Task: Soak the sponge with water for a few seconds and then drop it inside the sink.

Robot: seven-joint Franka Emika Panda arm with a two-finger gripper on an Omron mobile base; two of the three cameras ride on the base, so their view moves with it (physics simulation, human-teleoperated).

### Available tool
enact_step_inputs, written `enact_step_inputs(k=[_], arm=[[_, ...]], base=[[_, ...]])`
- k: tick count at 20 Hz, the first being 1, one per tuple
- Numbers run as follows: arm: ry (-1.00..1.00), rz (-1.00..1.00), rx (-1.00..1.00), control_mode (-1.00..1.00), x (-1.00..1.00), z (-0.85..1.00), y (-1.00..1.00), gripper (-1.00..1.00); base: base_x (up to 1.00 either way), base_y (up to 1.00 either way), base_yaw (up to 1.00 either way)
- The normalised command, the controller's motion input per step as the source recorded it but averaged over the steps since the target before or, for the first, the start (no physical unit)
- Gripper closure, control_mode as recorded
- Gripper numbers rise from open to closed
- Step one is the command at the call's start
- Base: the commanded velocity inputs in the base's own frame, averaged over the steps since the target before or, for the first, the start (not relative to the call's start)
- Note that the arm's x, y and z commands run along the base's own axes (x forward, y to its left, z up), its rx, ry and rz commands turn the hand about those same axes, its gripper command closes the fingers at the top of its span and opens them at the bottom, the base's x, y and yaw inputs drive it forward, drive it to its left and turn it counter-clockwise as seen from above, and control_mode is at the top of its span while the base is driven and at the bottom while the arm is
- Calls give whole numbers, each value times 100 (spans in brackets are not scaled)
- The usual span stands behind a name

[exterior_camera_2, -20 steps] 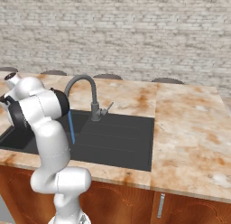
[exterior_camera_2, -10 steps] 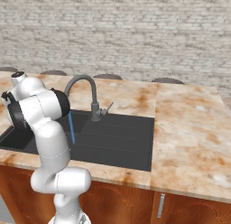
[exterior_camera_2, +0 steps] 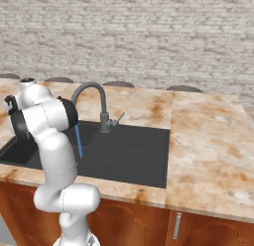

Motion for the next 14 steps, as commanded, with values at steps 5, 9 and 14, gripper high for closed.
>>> enact_step_inputs(k=[5, 9, 14], arm=[[6, 0, 0, -100, 0, -20, 0, 100], [0, 0, 0, -100, 0, -17, 0, 100], [0, 0, 0, -100, 0, -18, 0, 100]], base=[[0, 0, 0], [0, 0, 0], [0, 0, 0]])
